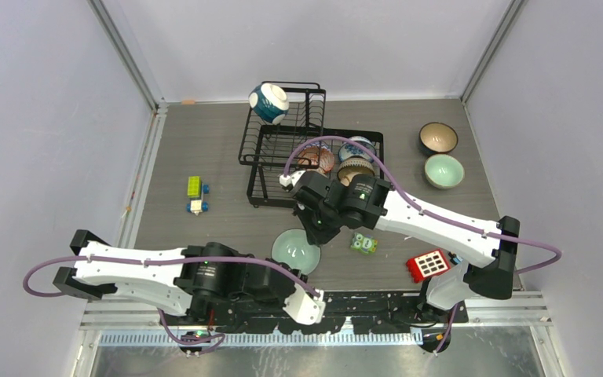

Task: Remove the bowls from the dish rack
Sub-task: Place the bowl with the bowl.

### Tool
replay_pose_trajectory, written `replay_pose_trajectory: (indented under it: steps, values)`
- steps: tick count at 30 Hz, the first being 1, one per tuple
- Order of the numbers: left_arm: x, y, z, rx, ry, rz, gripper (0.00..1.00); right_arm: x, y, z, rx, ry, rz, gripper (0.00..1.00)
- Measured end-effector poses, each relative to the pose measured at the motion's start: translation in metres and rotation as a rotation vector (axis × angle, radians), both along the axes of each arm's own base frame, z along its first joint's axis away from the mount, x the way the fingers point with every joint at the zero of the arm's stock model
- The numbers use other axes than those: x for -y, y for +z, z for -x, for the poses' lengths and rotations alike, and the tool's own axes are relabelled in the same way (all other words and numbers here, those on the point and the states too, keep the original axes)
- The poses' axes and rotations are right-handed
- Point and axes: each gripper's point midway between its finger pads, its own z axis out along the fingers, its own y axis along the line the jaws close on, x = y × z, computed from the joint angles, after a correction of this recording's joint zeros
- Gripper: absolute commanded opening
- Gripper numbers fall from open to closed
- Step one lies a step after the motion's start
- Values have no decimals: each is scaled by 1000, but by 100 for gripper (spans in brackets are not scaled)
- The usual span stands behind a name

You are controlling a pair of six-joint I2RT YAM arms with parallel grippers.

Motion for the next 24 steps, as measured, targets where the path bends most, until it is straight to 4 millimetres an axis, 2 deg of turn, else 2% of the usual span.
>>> replay_pose_trajectory:
  steps: [5,6,7,11,16,19,24]
  values:
    - [3,3,-5,14,38,23,57,4,0,-3,15,-19,16,1]
    - [3,4,-6,17,45,29,94,6,0,-4,21,-24,18,1]
    - [4,6,-6,17,55,41,99,7,1,-5,26,-30,18,1]
    - [7,21,-11,11,115,133,100,20,12,-9,76,-77,-6,1]
    - [6,59,-24,-20,263,353,100,45,39,-12,160,-172,-94,1]
    - [6,73,-32,-54,377,460,100,60,48,-15,204,-234,-131,1]
    - [17,81,-33,-169,536,579,100,77,43,-23,258,-330,-151,1]
